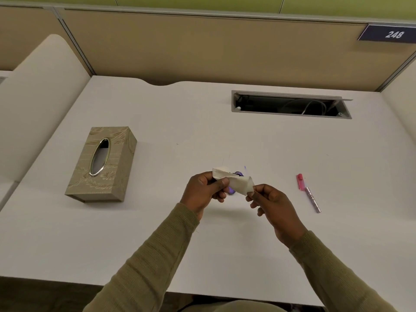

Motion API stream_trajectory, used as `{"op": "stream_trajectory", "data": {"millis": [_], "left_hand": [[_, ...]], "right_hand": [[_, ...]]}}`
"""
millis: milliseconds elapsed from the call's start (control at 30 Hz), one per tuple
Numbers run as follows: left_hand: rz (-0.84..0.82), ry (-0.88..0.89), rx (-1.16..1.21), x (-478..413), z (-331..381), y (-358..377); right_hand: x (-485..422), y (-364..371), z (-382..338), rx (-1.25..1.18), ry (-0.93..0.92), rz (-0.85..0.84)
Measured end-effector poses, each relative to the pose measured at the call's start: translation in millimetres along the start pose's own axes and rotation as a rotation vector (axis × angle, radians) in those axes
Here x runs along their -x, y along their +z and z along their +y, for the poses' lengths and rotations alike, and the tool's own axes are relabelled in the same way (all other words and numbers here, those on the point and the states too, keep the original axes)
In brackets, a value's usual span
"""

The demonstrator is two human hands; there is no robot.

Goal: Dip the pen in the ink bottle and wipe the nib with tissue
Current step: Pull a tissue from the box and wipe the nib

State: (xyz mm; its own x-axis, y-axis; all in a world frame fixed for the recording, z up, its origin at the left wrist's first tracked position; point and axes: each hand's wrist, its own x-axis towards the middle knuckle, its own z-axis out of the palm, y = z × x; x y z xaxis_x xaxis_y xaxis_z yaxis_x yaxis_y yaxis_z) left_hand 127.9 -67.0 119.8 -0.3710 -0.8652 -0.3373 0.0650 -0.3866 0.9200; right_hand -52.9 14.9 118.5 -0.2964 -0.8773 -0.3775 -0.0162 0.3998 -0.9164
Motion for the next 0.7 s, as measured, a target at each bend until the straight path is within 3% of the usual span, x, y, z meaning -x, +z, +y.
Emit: {"op": "stream_trajectory", "data": {"millis": [200,500,700], "left_hand": [[0.078,0.000,0.017,-1,4,0],[0.352,0.026,0.024,-10,10,-8],[0.404,0.027,-0.064,-12,1,1]], "right_hand": [[1,-5,0,-0.051,0.008,-0.006],[4,-20,5,-0.186,0.079,0.037],[5,-25,6,-0.316,0.149,0.028]]}}
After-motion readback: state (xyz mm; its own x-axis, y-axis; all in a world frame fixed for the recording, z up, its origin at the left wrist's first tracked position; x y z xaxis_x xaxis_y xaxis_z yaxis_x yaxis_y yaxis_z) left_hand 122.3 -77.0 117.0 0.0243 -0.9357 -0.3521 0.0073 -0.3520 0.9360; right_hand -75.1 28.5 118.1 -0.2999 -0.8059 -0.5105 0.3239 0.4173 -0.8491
